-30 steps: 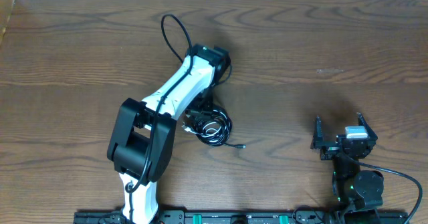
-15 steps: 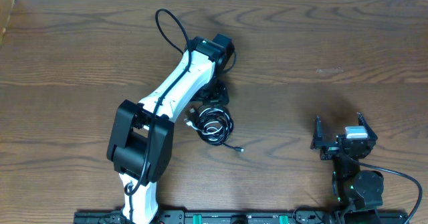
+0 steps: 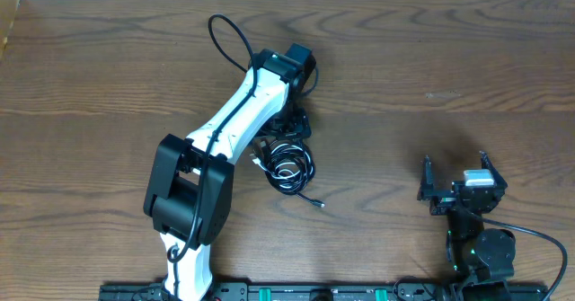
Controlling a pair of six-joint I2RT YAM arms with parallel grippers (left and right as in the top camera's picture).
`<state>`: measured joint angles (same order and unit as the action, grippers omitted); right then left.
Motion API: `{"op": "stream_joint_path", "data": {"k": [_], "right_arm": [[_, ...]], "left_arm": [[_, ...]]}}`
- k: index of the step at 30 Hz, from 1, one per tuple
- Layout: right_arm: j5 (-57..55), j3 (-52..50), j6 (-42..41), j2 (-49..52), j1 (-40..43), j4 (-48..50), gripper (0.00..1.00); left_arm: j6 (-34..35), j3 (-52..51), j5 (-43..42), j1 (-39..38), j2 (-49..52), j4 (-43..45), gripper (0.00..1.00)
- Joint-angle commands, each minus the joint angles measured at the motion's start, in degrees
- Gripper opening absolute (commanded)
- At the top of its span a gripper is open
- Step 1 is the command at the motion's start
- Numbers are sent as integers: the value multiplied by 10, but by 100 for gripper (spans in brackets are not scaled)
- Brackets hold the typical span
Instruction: Untangle cables
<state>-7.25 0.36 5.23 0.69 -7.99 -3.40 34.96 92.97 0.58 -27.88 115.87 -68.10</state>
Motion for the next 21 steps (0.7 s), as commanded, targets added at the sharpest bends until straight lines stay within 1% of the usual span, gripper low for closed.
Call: {"op": "stream_joint_path", "data": {"k": [1, 21], "right_arm": [[1, -1, 0, -4, 3, -3, 99], [1, -1, 0, -4, 3, -3, 99]], "left_arm": [[12, -1, -2, -6, -12, -1, 98], [12, -1, -2, -41, -12, -1, 98]]}}
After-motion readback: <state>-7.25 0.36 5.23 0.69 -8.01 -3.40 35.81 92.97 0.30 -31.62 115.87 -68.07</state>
